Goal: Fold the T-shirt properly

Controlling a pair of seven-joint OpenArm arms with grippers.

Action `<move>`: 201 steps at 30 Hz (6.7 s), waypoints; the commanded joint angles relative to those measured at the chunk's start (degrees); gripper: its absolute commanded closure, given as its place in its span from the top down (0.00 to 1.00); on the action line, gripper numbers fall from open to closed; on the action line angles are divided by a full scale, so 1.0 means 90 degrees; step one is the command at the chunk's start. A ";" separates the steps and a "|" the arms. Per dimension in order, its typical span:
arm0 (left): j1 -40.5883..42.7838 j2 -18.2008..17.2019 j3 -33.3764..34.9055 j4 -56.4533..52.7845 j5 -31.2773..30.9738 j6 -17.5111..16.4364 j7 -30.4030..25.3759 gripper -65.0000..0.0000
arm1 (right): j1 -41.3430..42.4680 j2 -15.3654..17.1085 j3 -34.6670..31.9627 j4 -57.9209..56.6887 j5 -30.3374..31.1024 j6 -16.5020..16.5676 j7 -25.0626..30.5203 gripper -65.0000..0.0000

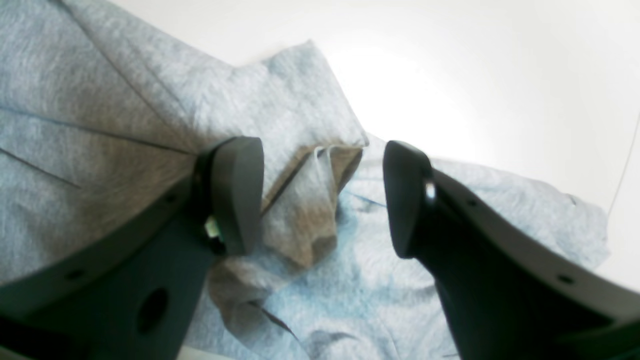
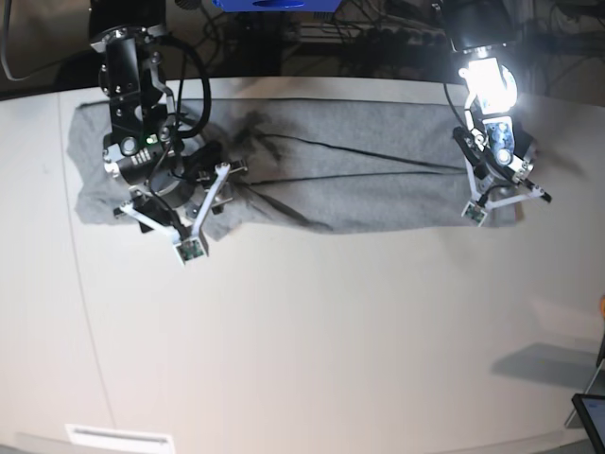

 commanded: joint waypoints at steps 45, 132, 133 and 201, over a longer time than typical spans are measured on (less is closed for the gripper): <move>-0.0089 -0.0068 -0.0018 0.0007 0.0041 -0.0006 -0.0005 0.00 | -0.0539 0.0101 -0.0025 0.0163 0.0000 0.0028 0.0288 0.00; -0.0089 -0.0362 -0.0008 -0.0384 -0.0008 -0.0006 -0.0014 0.00 | -0.0265 0.0403 -0.1353 0.0290 0.0010 0.0526 0.0318 0.38; -0.0089 -0.0362 -0.0008 -0.0384 -0.0008 -0.0006 -0.0014 0.00 | -0.0295 0.0325 -0.1363 0.0290 0.0010 0.0526 0.0288 0.38; -0.0089 -0.0322 0.0041 -0.0276 -0.0018 -0.0006 -0.0014 0.00 | -0.0871 0.0071 -0.0855 0.0095 0.0762 0.0526 0.0288 0.01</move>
